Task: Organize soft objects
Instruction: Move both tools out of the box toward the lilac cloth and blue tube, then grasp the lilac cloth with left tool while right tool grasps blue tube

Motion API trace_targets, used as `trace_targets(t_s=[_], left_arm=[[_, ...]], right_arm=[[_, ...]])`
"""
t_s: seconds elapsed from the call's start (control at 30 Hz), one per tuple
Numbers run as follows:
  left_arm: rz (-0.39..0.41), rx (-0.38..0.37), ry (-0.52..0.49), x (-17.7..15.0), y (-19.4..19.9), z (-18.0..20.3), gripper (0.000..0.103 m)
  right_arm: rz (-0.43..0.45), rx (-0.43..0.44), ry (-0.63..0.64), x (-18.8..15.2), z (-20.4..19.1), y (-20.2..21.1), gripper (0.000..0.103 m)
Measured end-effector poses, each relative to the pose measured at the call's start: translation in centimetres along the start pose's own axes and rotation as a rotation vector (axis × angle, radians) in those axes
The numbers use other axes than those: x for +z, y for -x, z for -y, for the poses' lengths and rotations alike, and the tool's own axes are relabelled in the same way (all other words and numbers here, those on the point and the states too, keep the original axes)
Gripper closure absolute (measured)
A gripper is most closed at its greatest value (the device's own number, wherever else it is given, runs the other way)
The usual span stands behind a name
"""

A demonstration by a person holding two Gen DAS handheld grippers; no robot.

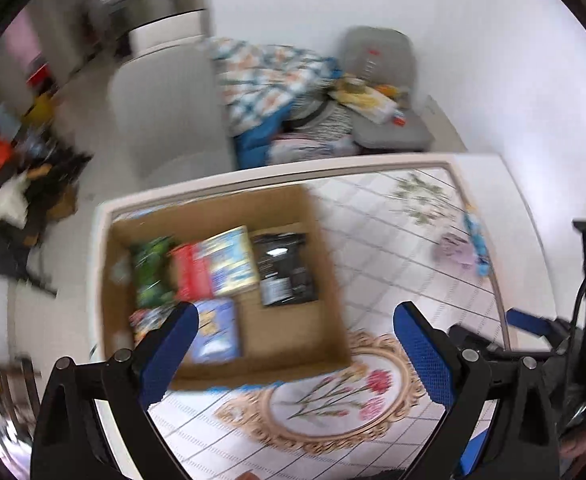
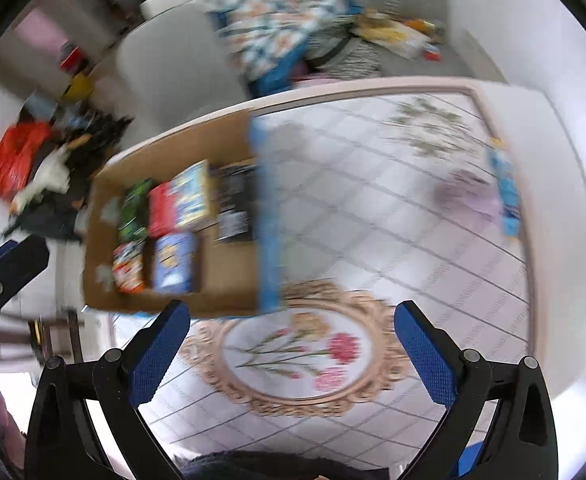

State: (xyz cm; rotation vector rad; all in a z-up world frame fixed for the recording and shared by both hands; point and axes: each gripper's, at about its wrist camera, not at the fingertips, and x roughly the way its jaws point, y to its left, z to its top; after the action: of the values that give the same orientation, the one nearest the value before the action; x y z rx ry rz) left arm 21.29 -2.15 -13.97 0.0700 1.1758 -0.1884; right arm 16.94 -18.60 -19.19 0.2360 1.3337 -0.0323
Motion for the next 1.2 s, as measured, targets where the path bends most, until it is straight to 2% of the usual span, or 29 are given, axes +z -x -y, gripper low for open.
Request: trace_targets(t_s=[0.1,0.23,0.37,0.4,0.53,0.8,0.87,1.0,1.1,1.2], left_arm=[[-0.017,-0.007,-0.144,2.5,-3.4,6.1,0.003],[-0.089,0.015,-0.372,5.2,-9.8,14.8,0.003],[-0.167,0.014,-0.545,6.3,-16.0,21.7,0.004],[-0.190,0.017,-0.576,6.4,-17.5,23.1,0.008],[-0.263,0.011,-0.696,6.4,-22.7,27.9,0.009],[-0.360,-0.001,-0.897,5.0,-29.9,34.8,0.009],[-0.392,-0.011,-0.926,4.6,-31.1,35.6,0.018],[-0.481,-0.011,-0.933,3.7,-33.0,35.6,0.057],[-0.502,-0.001,-0.879,3.7,-33.3,34.1,0.063],[-0.530,-0.016,-0.707,5.1,-33.5,31.2,0.065]], right_arm=[[0.017,-0.063,-0.099,1.7,7.0,0.8,0.000],[0.025,-0.144,-0.201,3.5,15.9,1.0,0.000],[-0.006,-0.211,-0.265,4.9,23.5,-0.6,0.000],[-0.014,-0.215,-0.276,5.2,25.0,-1.1,0.000],[-0.066,-0.217,-0.308,5.7,29.9,-4.0,0.000],[-0.153,-0.197,-0.357,5.6,34.3,-8.8,0.000],[-0.162,-0.199,-0.359,5.9,34.7,-9.4,0.000],[-0.171,-0.191,-0.347,7.0,35.2,-10.1,0.000],[-0.178,-0.189,-0.326,8.0,35.1,-10.6,0.000],[-0.180,-0.172,-0.318,9.2,34.9,-11.3,0.000]])
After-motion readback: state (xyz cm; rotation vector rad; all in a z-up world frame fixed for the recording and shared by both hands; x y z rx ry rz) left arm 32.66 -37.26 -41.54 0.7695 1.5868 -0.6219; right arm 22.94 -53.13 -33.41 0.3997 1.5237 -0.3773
